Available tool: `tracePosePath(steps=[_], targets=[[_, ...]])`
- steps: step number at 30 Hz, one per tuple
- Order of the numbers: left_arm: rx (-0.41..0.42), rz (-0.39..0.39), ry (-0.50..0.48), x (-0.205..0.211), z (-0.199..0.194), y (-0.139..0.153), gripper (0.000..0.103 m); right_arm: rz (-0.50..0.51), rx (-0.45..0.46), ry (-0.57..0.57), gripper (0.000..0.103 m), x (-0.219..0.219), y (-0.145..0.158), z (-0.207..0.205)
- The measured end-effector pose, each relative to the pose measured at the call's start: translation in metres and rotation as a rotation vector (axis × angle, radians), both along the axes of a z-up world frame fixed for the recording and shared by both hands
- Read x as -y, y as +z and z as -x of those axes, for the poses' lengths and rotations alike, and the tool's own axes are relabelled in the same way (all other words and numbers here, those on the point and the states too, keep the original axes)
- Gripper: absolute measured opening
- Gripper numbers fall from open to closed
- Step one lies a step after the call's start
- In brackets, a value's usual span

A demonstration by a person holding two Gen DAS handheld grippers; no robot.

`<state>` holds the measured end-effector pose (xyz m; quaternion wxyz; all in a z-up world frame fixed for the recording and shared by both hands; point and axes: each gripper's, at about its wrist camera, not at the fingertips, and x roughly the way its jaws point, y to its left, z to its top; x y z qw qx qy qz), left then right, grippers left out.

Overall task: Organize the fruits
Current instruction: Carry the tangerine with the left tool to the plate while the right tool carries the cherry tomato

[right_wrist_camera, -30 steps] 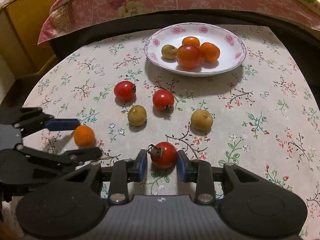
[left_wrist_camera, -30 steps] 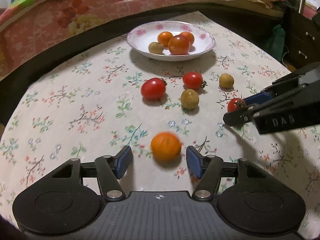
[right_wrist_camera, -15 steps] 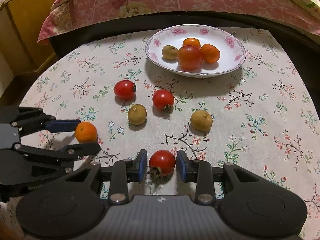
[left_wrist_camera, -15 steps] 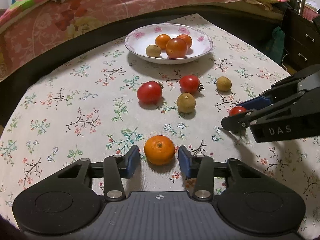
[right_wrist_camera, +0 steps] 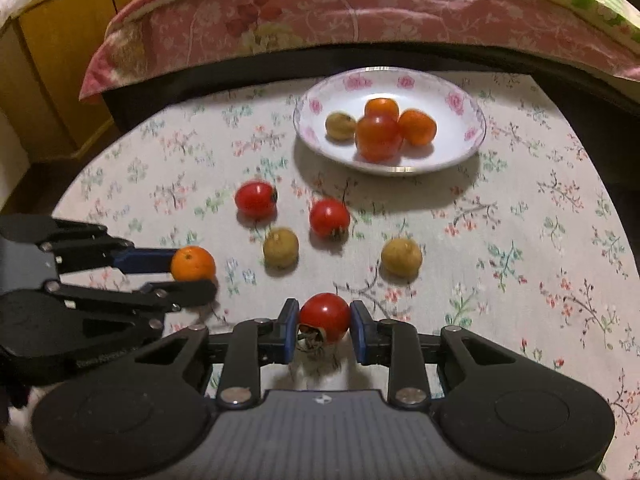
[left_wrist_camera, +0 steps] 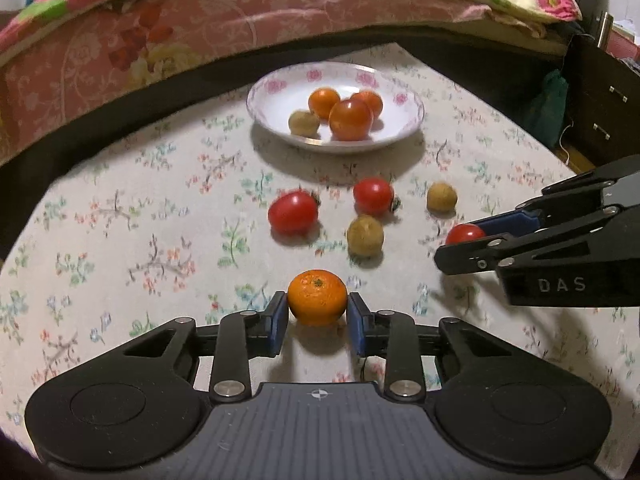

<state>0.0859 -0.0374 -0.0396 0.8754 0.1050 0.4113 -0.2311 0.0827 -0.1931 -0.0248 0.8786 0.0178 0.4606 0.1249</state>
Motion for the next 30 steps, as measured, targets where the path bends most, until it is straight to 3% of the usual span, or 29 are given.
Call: tracePosePath(steps=[21, 30], targets=[[0.097, 0.065, 0.032, 0.039, -0.056, 0.037, 0.038, -0.063, 0.109, -0.127, 0.027, 0.024, 0.035, -0.050], [0.096, 0.050, 0.024, 0.058, -0.092, 0.032, 0.038, -0.100, 0.100, -0.187, 0.027, 0.043, 0.027, -0.089]])
